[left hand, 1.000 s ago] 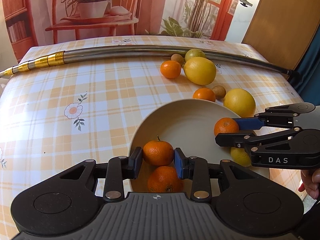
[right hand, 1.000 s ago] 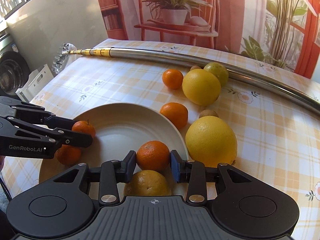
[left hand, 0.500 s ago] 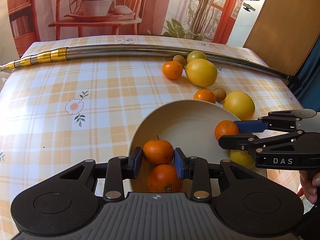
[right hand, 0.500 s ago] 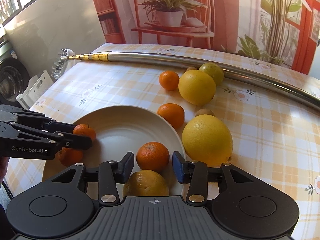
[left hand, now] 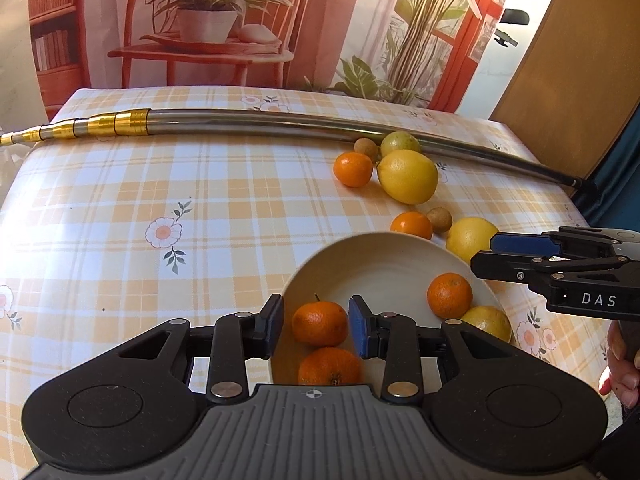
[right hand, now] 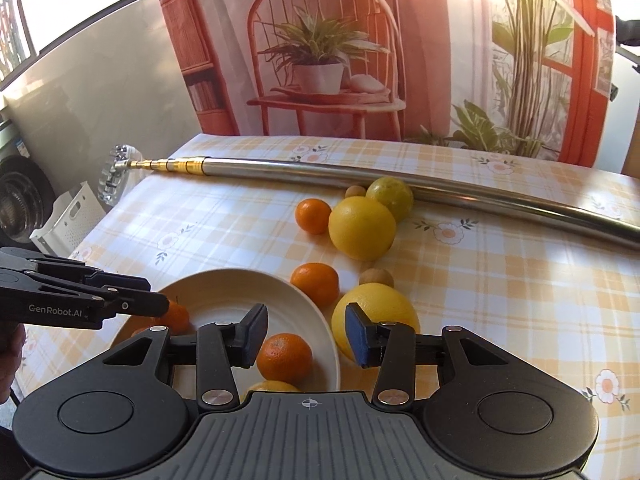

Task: Organize fruits
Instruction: 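Open the right tool to release its tangerine while the left tool releases its tangerine, then grasp an orange with the left tool while the right tool moves to a yellow grapefruit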

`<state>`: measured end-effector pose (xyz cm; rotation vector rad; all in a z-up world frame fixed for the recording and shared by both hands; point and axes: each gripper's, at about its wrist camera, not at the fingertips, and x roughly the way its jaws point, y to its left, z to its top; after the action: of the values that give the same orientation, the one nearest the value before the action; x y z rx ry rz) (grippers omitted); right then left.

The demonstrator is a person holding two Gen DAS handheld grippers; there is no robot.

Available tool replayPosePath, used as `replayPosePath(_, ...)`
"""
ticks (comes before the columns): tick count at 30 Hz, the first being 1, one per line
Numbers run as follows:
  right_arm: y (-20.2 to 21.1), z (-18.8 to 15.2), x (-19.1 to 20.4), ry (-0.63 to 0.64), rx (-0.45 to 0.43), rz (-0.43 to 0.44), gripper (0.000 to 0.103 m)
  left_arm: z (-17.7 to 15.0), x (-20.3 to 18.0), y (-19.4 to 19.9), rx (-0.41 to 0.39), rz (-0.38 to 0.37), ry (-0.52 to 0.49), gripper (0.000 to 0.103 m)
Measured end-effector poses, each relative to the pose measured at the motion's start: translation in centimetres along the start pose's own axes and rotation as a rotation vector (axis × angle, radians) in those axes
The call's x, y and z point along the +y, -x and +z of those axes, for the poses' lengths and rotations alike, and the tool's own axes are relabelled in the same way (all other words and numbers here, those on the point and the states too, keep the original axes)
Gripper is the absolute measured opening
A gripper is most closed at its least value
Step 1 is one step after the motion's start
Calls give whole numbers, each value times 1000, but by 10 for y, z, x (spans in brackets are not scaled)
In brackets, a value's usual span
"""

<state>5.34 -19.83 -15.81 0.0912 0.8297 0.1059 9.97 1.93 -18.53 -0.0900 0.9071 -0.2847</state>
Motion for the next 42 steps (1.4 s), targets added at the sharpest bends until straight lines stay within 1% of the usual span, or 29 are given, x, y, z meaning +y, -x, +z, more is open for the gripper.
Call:
replayPosePath(3, 3, 3, -6, -7, -12, -11, 40, 6, 3, 4, -18, 2, 15, 40)
replayPosePath(7, 6, 4, -13, -16, -21, -44, 40, 14, 6, 8, -35, 13, 10, 41)
replayPosePath(10, 7, 3, -20, -27, -24, -63, 40, 21, 7, 8, -36, 8, 9, 41)
replayPosePath(19, 11, 4, -36, -48, -55, -124, 40, 44, -2, 2, -32, -47, 6, 41)
replayPosePath(26, 18, 11, -44, -26, -96, -173, 40, 68, -5, 9, -85, -68, 6, 41)
replayPosePath(33, 23, 13, -43, -16, -114, -160, 40, 79, 4, 22, -109, -96, 70, 41)
replayPosePath(39, 33, 19, -41, -25, -136, -134, 40, 78, 2, 34, -119, -61, 46, 41)
replayPosePath(42, 44, 23, -47, -58, -159, -116, 40, 78, -2, 47, -156, -18, 6, 41)
